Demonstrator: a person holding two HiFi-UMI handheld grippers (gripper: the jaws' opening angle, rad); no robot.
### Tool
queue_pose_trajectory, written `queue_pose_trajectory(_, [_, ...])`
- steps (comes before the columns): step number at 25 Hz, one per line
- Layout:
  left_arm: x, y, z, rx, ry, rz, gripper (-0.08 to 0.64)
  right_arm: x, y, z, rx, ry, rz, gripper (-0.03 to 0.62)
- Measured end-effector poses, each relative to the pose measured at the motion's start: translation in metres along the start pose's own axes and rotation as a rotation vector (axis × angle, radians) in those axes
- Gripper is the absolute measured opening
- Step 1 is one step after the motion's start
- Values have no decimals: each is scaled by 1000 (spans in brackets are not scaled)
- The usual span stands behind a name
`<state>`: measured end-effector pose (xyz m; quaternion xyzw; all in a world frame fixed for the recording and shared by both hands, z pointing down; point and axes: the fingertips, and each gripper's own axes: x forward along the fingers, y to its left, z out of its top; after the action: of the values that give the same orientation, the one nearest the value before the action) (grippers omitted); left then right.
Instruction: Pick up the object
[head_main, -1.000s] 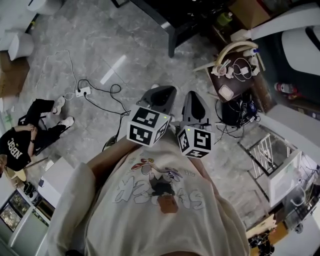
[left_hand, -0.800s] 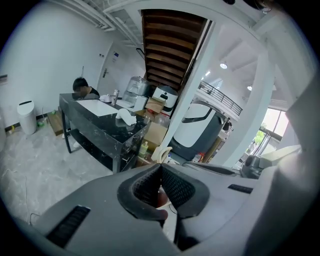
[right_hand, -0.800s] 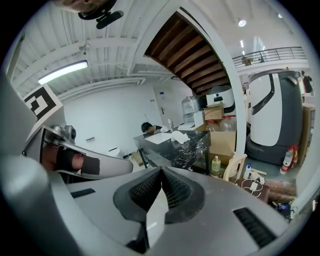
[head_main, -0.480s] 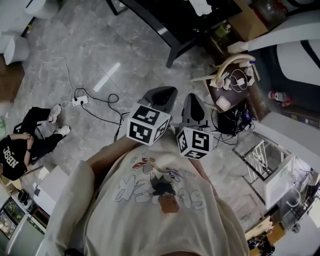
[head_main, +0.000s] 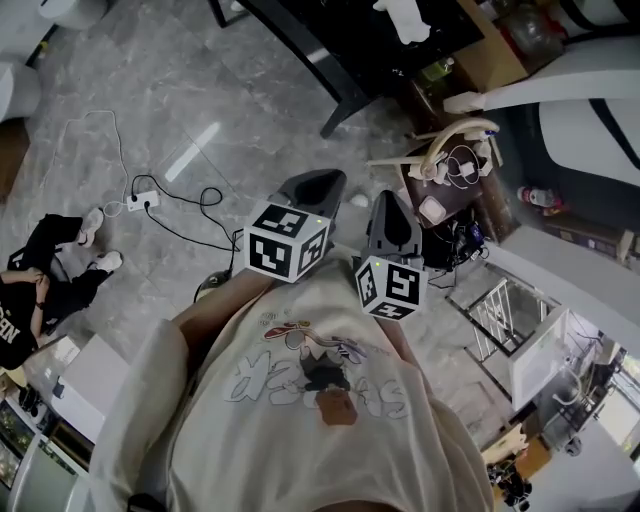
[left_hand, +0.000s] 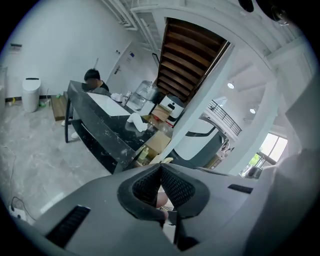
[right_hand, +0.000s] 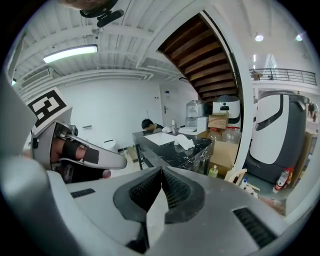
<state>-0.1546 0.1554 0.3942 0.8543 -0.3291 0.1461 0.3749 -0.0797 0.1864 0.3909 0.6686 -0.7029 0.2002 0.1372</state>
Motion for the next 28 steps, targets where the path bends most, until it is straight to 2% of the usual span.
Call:
queue_pose_trajectory(7, [14,6,2,-27,17,-18,14,11,-6,-6,0,20,-9,18])
queue_pose_trajectory(11, [31,6,7,14,44,-11,14,25,-23,-5,44,20,-22,18])
queue_pose_trajectory(14, [41,9,16,37,59,0,14,40,-24,4,58,13,-1,18])
queue_pose_trajectory(17, [48,15,22,34,70,14,14,52,-22,11,53,8,22,18])
queue_pose_trajectory(28, [91,21,46,60,91,24,14,89,-55,22,97,20,9,18])
